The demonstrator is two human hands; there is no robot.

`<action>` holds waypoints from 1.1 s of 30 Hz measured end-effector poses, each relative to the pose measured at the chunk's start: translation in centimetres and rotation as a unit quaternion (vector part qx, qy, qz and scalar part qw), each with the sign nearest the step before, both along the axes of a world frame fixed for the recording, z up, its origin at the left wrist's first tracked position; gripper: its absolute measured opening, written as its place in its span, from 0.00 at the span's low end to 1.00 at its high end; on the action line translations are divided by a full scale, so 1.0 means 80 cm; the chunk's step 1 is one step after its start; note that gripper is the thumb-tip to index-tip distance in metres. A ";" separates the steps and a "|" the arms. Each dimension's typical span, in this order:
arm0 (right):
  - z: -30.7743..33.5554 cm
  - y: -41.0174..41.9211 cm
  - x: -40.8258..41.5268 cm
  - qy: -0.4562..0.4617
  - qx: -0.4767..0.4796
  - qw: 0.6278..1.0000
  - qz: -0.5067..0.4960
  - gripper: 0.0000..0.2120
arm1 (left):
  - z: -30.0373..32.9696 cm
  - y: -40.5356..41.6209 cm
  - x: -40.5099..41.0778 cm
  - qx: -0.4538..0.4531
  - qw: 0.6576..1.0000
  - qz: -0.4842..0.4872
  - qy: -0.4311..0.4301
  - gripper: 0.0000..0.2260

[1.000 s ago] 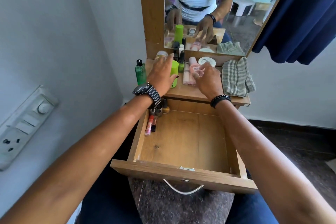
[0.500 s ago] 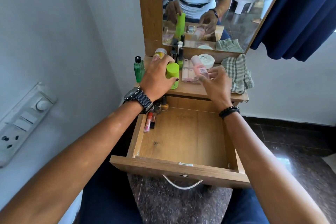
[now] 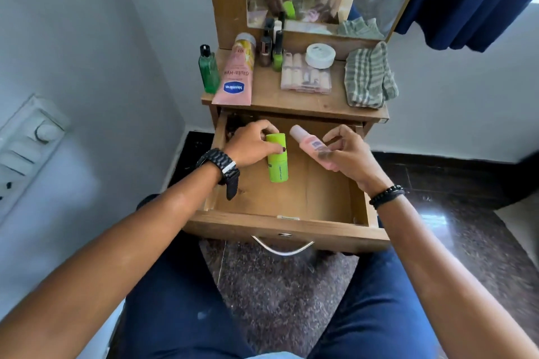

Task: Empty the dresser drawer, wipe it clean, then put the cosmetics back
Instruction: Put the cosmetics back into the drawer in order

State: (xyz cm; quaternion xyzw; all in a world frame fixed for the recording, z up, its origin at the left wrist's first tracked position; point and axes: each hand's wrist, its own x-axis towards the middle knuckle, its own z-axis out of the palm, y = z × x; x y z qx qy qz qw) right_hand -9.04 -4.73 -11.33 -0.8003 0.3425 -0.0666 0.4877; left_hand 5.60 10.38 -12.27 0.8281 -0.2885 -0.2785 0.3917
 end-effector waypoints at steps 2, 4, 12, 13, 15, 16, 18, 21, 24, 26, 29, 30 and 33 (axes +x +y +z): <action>-0.011 0.004 -0.009 0.035 -0.053 0.998 0.009 0.13 | -0.016 -0.013 -0.010 0.021 0.999 -0.023 0.039 0.14; -0.025 0.006 -0.014 0.070 -0.128 0.989 0.018 0.12 | -0.031 -0.027 -0.020 0.042 0.995 -0.034 0.080 0.12; -0.043 0.023 -0.025 0.298 -0.284 0.897 0.162 0.26 | -0.069 -0.069 -0.044 0.089 0.979 -0.044 0.177 0.13; -0.042 0.023 -0.026 0.318 -0.292 0.884 0.182 0.28 | -0.071 -0.072 -0.046 0.091 0.979 -0.046 0.178 0.13; -0.038 0.018 -0.022 0.334 -0.301 0.867 0.215 0.25 | -0.074 -0.075 -0.050 0.100 0.977 -0.053 0.178 0.14; -0.036 0.013 -0.018 0.338 -0.298 0.866 0.217 0.23 | -0.076 -0.075 -0.052 0.105 0.976 -0.058 0.179 0.15; -0.035 0.002 -0.008 0.324 -0.290 0.879 0.196 0.22 | -0.078 -0.076 -0.057 0.111 0.975 -0.064 0.184 0.16; -0.035 -0.014 0.009 0.265 -0.289 0.898 0.201 0.18 | -0.077 -0.077 -0.065 0.111 0.975 -0.062 0.183 0.19; -0.036 -0.022 0.023 0.275 -0.281 0.883 0.255 0.19 | -0.074 -0.077 -0.072 0.113 0.977 -0.060 0.169 0.19; -0.039 -0.025 0.027 0.298 -0.296 0.865 0.273 0.18 | -0.073 -0.078 -0.074 0.120 0.977 -0.066 0.165 0.19; -0.042 -0.030 0.027 0.330 -0.321 0.843 0.279 0.18 | -0.075 -0.080 -0.076 0.130 0.972 -0.077 0.178 0.19; -0.041 -0.032 0.026 0.337 -0.324 0.838 0.281 0.19 | -0.075 -0.081 -0.078 0.133 0.971 -0.080 0.182 0.19; -0.038 -0.036 0.022 0.337 -0.324 0.837 0.284 0.21 | -0.075 -0.085 -0.087 0.137 0.967 -0.097 0.192 0.23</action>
